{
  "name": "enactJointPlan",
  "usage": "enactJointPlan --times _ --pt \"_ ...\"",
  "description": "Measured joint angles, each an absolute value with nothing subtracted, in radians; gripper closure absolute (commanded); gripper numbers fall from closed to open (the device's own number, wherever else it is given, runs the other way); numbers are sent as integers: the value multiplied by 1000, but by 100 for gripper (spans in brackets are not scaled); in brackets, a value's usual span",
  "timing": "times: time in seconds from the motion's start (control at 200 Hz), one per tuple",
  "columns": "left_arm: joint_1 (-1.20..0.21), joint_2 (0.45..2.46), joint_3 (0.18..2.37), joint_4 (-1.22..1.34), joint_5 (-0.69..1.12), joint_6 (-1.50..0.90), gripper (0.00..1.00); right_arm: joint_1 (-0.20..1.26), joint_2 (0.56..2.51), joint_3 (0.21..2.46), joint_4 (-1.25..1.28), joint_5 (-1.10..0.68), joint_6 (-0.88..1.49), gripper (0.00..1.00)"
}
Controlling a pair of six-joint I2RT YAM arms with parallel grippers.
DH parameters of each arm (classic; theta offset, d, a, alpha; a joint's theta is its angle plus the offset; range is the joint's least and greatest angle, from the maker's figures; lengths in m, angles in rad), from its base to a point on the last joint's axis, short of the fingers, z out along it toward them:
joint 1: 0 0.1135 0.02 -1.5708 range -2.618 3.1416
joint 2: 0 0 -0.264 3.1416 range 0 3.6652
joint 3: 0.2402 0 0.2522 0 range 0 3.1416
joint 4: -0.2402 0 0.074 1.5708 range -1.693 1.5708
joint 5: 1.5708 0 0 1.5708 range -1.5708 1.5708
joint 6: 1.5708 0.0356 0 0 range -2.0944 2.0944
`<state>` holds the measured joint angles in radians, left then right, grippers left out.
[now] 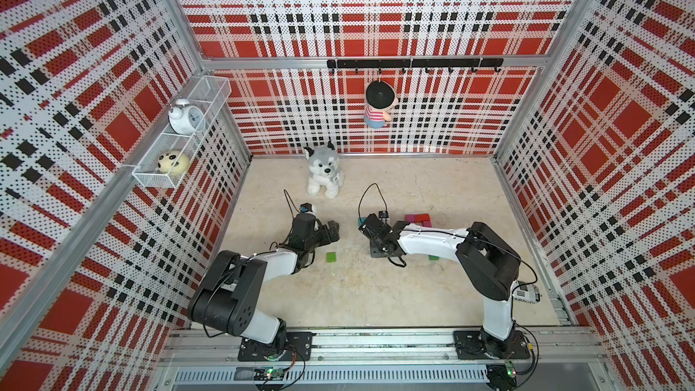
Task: Assemble the number 7 with building blocks
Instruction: Assemble the building block at the center of the board.
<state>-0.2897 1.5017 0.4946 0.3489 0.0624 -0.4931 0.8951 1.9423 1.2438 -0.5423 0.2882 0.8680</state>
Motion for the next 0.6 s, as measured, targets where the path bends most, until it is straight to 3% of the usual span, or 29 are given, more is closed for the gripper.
enactJointPlan --times 0.601 --pt "-289 1502 495 349 62 -493 2 896 1951 1260 -546 270 861 65"
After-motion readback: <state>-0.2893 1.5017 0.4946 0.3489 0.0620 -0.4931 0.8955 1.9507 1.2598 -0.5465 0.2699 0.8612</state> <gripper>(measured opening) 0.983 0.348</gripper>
